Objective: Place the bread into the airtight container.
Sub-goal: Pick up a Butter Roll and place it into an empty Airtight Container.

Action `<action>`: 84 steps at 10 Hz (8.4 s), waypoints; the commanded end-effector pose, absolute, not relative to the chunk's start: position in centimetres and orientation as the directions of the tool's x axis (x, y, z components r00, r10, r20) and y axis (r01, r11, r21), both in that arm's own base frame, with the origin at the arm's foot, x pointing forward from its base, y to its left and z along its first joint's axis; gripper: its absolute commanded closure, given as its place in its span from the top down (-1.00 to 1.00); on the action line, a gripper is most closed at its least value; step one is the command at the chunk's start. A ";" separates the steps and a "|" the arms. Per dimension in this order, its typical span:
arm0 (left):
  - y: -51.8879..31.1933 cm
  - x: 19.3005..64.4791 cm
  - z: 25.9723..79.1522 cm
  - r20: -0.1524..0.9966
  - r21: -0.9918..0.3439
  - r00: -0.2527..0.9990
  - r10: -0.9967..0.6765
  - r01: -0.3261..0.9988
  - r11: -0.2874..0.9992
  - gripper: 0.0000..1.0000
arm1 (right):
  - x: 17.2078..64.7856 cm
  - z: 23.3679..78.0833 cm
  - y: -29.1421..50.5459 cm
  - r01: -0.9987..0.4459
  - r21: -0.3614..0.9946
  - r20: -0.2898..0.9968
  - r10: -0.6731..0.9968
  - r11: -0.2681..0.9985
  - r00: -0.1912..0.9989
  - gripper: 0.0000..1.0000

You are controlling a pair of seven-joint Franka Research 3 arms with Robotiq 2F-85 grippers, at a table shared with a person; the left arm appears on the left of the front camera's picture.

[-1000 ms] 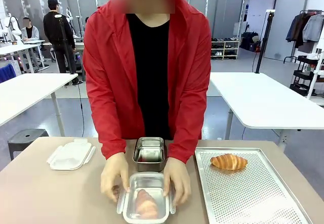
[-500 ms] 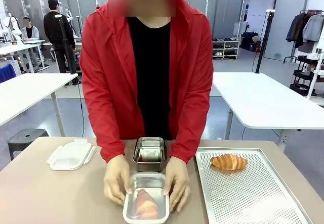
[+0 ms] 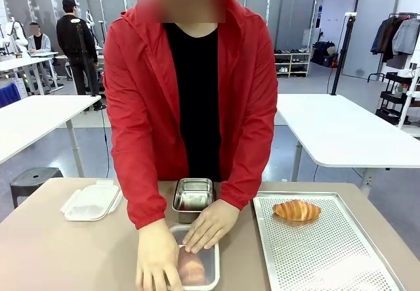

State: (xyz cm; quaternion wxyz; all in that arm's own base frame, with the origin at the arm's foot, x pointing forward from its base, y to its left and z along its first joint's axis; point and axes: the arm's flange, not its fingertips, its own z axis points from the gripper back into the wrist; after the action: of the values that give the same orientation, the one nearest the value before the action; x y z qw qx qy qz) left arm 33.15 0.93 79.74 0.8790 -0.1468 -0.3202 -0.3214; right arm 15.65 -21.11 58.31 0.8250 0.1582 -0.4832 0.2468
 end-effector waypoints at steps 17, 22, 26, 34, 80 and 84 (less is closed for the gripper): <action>0.9 33.0 79.8 0.662 -0.056 0.581 -0.474 0.669 0.741 1.00 | 26.8 63.1 -11.9 -0.838 -0.302 0.571 0.790 0.455 0.223 1.00; 0.9 33.0 79.8 0.662 -0.056 0.581 -0.474 0.669 0.741 1.00 | 37.5 57.2 -2.3 -0.937 -0.333 0.231 0.972 0.110 0.032 1.00; 0.9 33.0 79.8 0.662 -0.056 0.581 -0.474 0.669 0.741 1.00 | 44.0 50.5 1.2 -0.956 -0.281 0.164 0.985 0.091 0.045 1.00; 0.9 33.0 79.8 0.662 -0.056 0.581 -0.474 0.669 0.741 1.00 | 44.1 49.2 1.7 -0.959 -0.266 0.163 0.985 0.103 0.060 1.00; 0.9 33.0 79.8 0.662 -0.056 0.581 -0.474 0.669 0.741 1.00 | 56.8 41.6 38.1 -0.957 -0.021 0.125 0.951 0.289 0.284 -0.70; 0.9 33.0 79.8 0.662 -0.056 0.581 -0.474 0.669 0.741 1.00 | 56.8 38.6 39.6 -0.693 -0.039 0.197 0.686 0.720 0.701 -0.70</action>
State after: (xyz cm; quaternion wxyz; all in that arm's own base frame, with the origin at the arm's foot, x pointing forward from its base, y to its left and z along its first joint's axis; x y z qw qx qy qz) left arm 33.16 0.90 79.73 0.8790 -0.1466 -0.3200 -0.3215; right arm 57.40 39.12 39.44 0.8964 0.0428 -0.0832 0.4333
